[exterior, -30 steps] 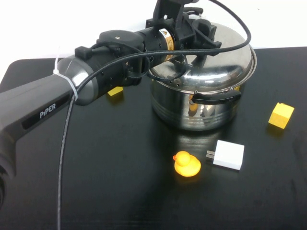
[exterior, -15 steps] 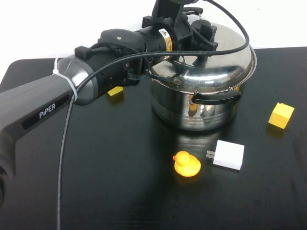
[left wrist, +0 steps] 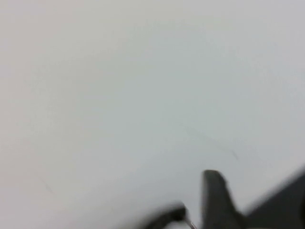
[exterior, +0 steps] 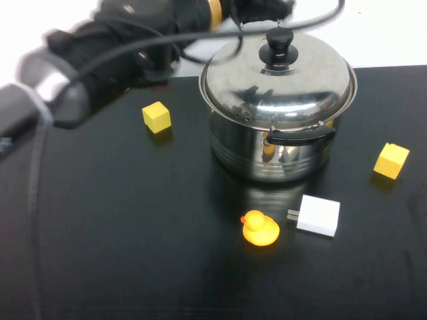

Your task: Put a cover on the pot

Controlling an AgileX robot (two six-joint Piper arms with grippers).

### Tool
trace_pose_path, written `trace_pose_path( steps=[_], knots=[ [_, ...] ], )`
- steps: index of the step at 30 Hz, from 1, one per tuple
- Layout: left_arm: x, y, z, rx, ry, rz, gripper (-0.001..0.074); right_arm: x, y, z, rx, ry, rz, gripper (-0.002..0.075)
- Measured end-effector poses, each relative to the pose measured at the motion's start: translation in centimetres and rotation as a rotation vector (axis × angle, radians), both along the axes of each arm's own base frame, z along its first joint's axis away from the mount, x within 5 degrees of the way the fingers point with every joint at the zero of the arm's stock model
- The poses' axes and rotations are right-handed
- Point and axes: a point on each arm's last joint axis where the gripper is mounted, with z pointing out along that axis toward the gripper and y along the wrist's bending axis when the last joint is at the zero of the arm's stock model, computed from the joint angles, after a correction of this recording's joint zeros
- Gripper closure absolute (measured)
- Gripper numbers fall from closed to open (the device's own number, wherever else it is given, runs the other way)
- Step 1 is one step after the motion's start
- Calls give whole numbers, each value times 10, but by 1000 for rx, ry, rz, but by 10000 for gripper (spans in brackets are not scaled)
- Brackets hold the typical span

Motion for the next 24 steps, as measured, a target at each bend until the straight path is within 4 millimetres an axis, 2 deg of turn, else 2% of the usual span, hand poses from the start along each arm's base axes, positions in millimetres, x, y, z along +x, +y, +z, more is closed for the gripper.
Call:
trace_pose_path(
  steps=[5,7,11,14,16,19,24],
  knots=[
    [-31,30,59,-73,-134,97,624,0,0,0,0,0,0,728],
    [-46,42,80,-107,-179,120,685,0,0,0,0,0,0,728],
    [-79,66,118,-179,-261,147,727,0,0,0,0,0,0,728],
    [-100,81,137,-232,-294,170,733,0,0,0,0,0,0,728],
    [-111,92,141,-249,-296,198,735,0,0,0,0,0,0,728],
    [-129,111,137,-284,-258,260,735,0,0,0,0,0,0,728],
    [-149,129,108,-354,-110,302,736,0,0,0,0,0,0,728]
  ],
)
